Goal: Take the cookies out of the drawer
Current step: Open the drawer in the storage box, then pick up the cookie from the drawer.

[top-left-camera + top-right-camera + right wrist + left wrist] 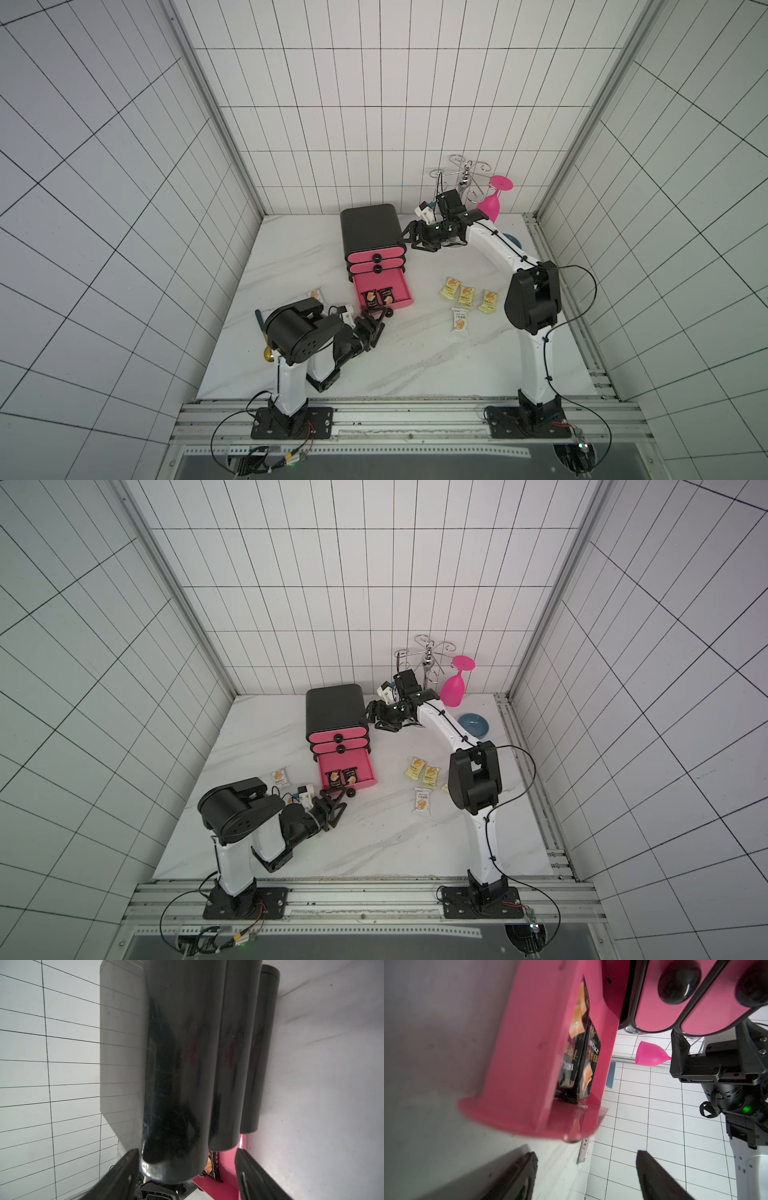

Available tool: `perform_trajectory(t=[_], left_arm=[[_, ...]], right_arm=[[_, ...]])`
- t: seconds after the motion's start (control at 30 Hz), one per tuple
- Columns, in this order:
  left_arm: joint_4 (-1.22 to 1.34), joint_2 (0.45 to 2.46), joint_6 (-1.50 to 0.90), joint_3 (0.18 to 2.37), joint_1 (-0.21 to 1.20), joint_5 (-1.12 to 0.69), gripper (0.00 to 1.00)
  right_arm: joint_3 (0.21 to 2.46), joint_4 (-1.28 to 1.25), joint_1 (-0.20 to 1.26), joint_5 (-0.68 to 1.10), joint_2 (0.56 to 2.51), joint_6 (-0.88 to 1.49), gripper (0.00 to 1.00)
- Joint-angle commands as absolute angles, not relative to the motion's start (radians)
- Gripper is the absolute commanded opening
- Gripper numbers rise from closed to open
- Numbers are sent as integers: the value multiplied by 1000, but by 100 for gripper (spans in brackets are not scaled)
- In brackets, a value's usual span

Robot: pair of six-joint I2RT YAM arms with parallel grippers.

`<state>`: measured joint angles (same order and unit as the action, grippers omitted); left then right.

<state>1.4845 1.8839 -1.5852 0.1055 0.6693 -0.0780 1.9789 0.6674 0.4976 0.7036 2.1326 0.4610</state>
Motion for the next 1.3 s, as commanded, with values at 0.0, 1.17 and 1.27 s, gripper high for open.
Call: perform_trajectory(t=[0.0, 1.17, 1.27], left_arm=[[1273, 1765, -1601, 56, 673, -83, 88], [-788, 691, -946, 717, 588, 30, 96], [-788, 650, -947, 697, 588, 53, 96]], right_arm=[[1976, 777, 499, 627, 2017, 401, 77], [2023, 1024, 916, -23, 2155, 530, 58], [2010, 1003, 928, -36, 2168, 545, 57]])
